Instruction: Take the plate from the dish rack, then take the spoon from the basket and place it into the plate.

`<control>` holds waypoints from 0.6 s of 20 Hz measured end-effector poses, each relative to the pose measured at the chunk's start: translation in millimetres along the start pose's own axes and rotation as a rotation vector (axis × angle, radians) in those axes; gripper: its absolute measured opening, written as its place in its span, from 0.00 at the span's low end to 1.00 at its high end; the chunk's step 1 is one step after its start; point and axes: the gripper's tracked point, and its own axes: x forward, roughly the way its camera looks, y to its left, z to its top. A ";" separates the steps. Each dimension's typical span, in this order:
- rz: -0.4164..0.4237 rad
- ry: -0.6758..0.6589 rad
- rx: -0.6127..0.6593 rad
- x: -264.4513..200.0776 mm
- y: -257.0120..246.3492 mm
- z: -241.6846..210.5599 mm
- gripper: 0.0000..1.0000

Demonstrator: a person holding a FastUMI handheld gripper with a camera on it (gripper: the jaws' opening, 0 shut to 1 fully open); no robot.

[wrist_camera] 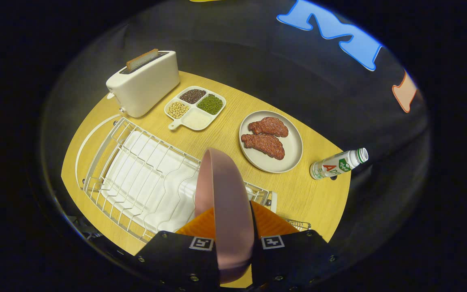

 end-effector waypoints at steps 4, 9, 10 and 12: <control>-0.048 -0.064 -0.097 -6.1 1.9 9.7 0.28; -0.036 -0.079 -0.069 -14.4 -4.2 6.7 0.28; -0.028 -0.081 -0.052 -17.5 -7.6 4.8 0.28; 0.000 -0.084 -0.006 -29.1 -14.9 -2.3 0.28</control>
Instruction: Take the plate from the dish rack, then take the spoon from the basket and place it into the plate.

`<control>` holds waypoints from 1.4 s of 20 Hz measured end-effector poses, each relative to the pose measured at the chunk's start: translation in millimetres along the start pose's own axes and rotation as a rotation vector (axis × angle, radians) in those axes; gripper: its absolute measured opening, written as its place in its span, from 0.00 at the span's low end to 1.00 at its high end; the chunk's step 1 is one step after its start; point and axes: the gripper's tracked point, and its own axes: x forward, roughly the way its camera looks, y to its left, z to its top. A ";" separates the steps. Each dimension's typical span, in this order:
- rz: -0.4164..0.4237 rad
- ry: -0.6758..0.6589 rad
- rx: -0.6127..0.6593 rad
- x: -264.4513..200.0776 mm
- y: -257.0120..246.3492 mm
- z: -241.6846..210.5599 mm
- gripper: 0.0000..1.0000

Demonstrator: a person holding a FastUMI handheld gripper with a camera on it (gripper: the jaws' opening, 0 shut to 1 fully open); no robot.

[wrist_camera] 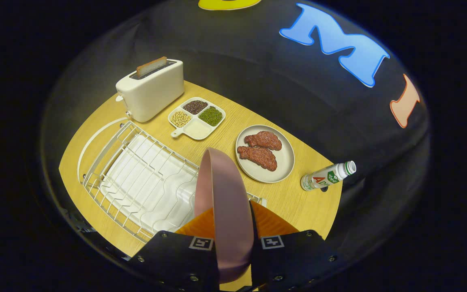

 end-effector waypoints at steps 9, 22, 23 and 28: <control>0.151 -0.048 0.174 -72.1 -36.2 -60.4 0.28; 0.396 0.014 0.541 -78.2 -19.9 -242.9 0.28; 0.410 0.035 0.569 -73.5 -13.3 -258.0 0.28; 0.456 0.048 0.645 -56.2 9.7 -301.5 0.28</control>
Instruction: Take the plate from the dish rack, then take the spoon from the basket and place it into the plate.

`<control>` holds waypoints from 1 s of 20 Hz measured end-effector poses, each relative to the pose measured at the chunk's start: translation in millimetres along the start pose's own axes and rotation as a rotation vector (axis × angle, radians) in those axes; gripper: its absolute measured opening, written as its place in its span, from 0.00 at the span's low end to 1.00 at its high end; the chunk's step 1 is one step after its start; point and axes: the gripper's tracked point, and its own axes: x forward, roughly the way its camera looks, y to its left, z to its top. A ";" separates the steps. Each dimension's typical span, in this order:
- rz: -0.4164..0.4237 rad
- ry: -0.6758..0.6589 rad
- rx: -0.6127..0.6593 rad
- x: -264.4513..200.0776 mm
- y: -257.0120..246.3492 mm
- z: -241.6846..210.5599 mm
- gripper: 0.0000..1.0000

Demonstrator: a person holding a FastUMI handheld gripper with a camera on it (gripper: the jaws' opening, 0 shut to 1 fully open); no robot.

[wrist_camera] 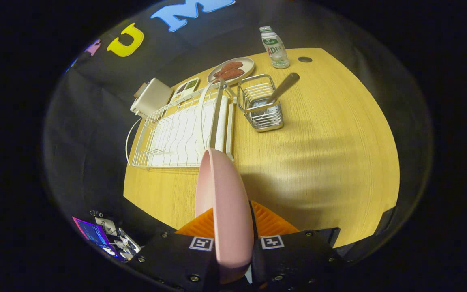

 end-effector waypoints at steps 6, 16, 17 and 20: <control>0.107 0.008 0.104 36.4 7.7 -32.1 0.28; 0.235 0.030 0.138 86.9 31.5 -56.0 0.28; 0.246 0.035 0.146 89.8 35.0 -58.0 0.28; 0.283 0.042 0.164 99.3 43.3 -59.1 0.28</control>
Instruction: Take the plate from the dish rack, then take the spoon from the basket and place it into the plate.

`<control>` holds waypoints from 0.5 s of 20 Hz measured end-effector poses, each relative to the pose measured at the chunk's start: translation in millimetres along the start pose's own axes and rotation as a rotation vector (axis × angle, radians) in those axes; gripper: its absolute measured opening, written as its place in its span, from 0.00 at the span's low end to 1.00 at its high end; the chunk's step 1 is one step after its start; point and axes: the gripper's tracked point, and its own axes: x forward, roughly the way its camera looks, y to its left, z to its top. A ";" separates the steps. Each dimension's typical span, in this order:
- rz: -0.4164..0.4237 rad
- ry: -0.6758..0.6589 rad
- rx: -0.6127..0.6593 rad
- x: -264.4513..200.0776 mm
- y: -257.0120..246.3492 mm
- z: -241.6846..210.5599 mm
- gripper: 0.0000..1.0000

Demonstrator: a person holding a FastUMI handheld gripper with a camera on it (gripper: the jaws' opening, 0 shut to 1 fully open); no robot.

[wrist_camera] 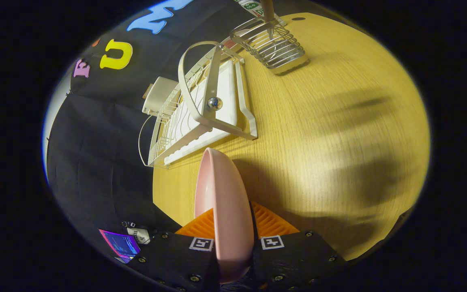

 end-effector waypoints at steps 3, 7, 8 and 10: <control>0.005 -0.014 -0.002 11.0 0.8 -1.0 0.29; -0.022 -0.029 0.015 6.7 -5.7 3.9 0.40; -0.005 -0.033 0.023 5.9 -1.6 8.2 0.42; -0.042 -0.045 0.016 -4.0 -9.9 11.1 0.58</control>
